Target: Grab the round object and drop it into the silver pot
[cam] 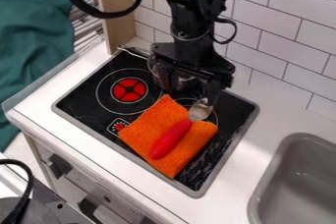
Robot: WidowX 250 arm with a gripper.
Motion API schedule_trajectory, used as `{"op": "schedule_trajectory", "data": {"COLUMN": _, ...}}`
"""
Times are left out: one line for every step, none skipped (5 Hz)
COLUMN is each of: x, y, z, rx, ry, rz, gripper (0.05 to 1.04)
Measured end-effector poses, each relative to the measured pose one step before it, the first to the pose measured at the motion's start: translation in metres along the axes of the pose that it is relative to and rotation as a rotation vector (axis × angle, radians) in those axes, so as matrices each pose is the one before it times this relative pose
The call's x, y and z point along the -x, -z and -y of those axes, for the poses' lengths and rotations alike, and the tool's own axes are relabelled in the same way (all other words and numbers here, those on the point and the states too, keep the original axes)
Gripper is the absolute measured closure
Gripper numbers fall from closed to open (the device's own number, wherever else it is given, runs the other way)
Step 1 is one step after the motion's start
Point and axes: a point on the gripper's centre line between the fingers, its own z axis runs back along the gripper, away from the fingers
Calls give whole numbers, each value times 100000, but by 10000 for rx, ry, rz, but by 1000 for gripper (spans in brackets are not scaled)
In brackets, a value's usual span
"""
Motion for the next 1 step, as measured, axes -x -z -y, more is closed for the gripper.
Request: {"op": "schedule_trajectory", "data": {"x": 483, "y": 83, "z": 311, "rx": 5, "ry": 102, "rz": -296, "gripper": 80}}
